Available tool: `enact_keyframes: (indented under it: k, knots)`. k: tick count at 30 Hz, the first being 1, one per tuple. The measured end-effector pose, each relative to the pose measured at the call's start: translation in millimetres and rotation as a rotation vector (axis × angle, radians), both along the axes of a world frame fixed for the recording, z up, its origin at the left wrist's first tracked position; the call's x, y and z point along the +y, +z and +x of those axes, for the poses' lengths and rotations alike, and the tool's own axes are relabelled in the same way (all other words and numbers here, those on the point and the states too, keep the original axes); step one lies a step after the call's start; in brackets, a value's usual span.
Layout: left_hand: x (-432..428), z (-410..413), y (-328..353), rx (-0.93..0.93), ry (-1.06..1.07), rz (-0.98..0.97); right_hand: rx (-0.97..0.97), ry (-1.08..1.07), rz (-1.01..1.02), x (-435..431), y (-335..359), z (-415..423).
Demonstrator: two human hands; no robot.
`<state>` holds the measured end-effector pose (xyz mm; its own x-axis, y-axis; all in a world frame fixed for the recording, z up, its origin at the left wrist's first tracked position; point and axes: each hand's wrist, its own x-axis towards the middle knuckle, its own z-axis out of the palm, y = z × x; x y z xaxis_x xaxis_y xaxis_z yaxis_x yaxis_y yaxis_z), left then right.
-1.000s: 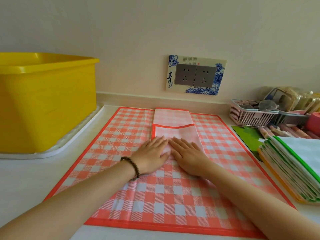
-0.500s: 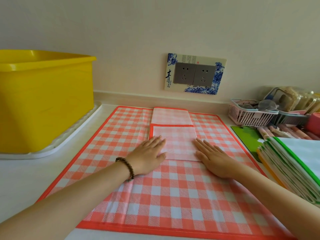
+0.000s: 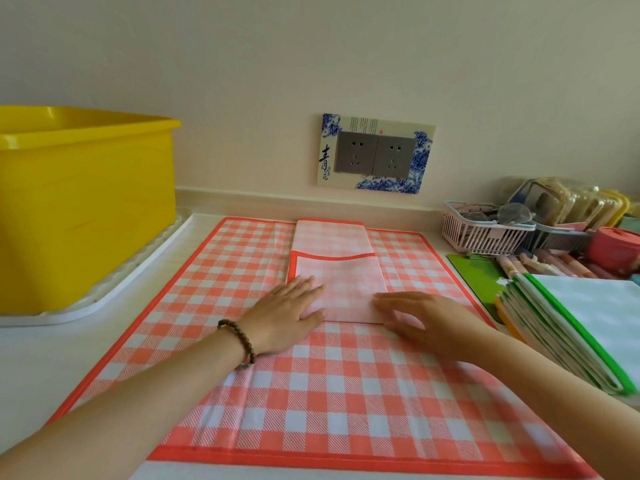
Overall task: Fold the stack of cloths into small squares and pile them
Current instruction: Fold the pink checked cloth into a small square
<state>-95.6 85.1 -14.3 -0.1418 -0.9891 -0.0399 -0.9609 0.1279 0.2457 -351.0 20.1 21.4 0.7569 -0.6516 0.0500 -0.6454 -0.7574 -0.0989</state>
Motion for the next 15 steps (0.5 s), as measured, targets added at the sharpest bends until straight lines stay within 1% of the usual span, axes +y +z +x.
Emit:
enact_keyframes:
  k: [3,7,9,11,13,15]
  knots:
    - [-1.1,0.9,-0.6,0.002,-0.003,0.002,0.068,0.018,-0.055,1.5,4.0,1.3]
    - [-2.8,1.7,-0.6,0.017,0.006,0.009,0.241,0.06,-0.158,2.0,8.5,8.7]
    - [-2.4,1.9,0.2,0.034,0.012,0.009,0.286,0.062,-0.175,4.4,11.7,14.7]
    - [-1.1,0.9,1.7,0.051,0.012,-0.001,0.266,0.054,-0.173,6.1,13.7,18.4]
    - [-0.3,0.0,4.3,0.073,0.009,-0.003,0.177,0.026,-0.159,5.6,12.7,17.1]
    - [0.0,1.8,7.7,0.12,0.003,0.003,0.081,0.006,-0.19,3.9,7.8,13.0]
